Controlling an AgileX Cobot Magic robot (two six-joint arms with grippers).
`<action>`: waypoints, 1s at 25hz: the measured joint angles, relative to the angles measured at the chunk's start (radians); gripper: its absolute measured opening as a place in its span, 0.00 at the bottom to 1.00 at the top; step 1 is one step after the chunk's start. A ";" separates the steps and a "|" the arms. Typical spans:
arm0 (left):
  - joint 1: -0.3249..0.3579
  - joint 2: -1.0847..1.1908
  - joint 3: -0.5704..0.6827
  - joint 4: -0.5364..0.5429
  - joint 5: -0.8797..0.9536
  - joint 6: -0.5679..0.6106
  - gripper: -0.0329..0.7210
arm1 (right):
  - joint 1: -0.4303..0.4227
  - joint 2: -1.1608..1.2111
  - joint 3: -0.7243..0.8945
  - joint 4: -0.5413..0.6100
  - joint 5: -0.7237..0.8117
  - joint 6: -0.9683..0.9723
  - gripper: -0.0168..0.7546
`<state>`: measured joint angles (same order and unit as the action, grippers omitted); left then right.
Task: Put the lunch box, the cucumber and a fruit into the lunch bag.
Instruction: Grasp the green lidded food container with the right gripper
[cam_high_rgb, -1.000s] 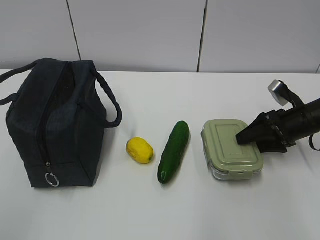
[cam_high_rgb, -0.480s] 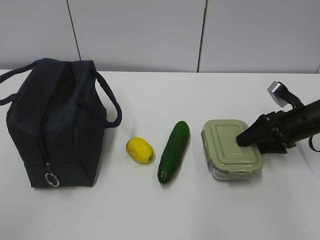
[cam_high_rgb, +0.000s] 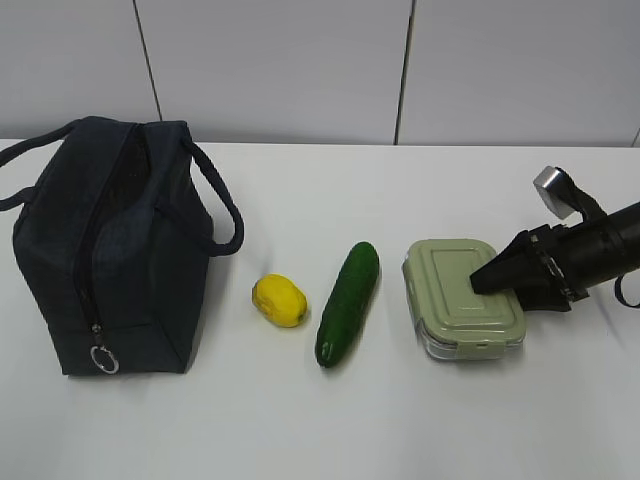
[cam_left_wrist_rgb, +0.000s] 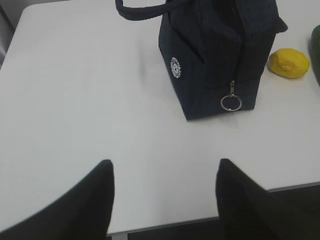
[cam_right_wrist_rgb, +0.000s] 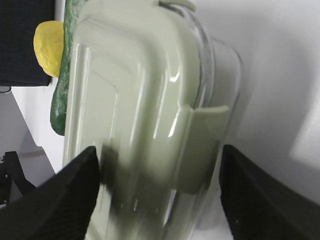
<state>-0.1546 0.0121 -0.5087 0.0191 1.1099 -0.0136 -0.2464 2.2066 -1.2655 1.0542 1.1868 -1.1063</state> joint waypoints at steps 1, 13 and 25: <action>0.000 0.000 0.000 0.000 0.000 0.000 0.64 | 0.000 0.000 0.000 0.000 0.000 0.000 0.73; 0.000 0.000 0.000 0.000 0.000 0.000 0.64 | 0.000 0.000 0.000 0.000 0.002 0.012 0.72; 0.000 0.000 0.000 0.000 0.000 0.000 0.64 | 0.000 0.000 0.000 -0.002 0.012 0.037 0.67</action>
<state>-0.1546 0.0121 -0.5087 0.0191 1.1099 -0.0136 -0.2464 2.2066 -1.2655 1.0526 1.1989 -1.0697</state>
